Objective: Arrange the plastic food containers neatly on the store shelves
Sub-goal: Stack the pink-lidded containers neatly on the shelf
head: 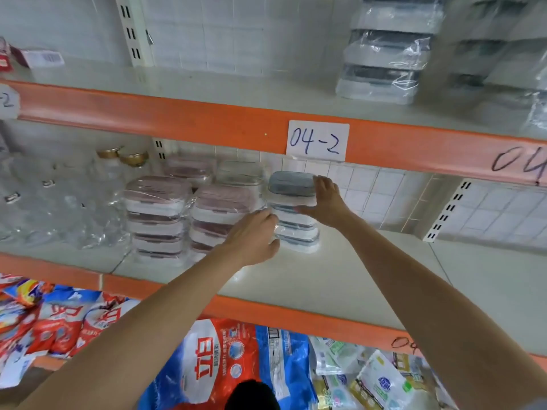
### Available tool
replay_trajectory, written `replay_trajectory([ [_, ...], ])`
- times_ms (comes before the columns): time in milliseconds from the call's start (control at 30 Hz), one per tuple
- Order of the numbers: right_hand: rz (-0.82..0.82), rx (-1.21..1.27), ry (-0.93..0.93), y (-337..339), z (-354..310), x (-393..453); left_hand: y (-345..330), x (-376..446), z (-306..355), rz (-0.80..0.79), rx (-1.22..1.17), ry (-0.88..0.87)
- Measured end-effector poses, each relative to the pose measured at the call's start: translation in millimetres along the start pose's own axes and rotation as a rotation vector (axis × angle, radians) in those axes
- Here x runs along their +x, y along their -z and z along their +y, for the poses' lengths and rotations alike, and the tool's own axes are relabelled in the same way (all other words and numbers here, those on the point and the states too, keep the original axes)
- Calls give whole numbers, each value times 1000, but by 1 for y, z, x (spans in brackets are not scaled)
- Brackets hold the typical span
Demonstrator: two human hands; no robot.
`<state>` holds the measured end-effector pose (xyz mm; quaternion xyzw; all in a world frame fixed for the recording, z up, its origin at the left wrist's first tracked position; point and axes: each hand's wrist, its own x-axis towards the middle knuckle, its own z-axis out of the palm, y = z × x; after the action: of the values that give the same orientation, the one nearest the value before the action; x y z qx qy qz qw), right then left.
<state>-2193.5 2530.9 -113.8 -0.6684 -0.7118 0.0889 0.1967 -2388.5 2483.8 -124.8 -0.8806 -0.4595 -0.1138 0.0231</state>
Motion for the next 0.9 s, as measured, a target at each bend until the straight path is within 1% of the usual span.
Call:
replay_trajectory([
  [133,31,233,-113,-19,12,31,-21,6,0,27,-9,-35],
  [200,65,290,-120,-21,14,36,-29,11,1,35,-33,-32],
  [267,134,306,-122,-20,18,29,-33,18,4,36,-59,8],
  [367,251,324,-158,-12,41,-6,-36,32,10,-3,-19,95],
  [467,392,350,-254,-8,81,-60,-36,60,6,-45,4,100],
  [533,432,387,-329,-12,102,-96,-35,85,1,-148,7,81],
  [633,389,304,-332,-31,123,-139,-37,113,0,-289,21,80],
  [700,302,245,-347,-43,132,-155,-41,122,2,-313,34,51],
  [767,211,213,-363,-49,135,-164,-41,125,4,-241,75,-2],
  [833,151,138,-302,-53,136,-165,-35,119,9,-134,123,-66],
  [900,22,-10,-230,-56,132,-163,-32,105,19,-37,99,-118],
])
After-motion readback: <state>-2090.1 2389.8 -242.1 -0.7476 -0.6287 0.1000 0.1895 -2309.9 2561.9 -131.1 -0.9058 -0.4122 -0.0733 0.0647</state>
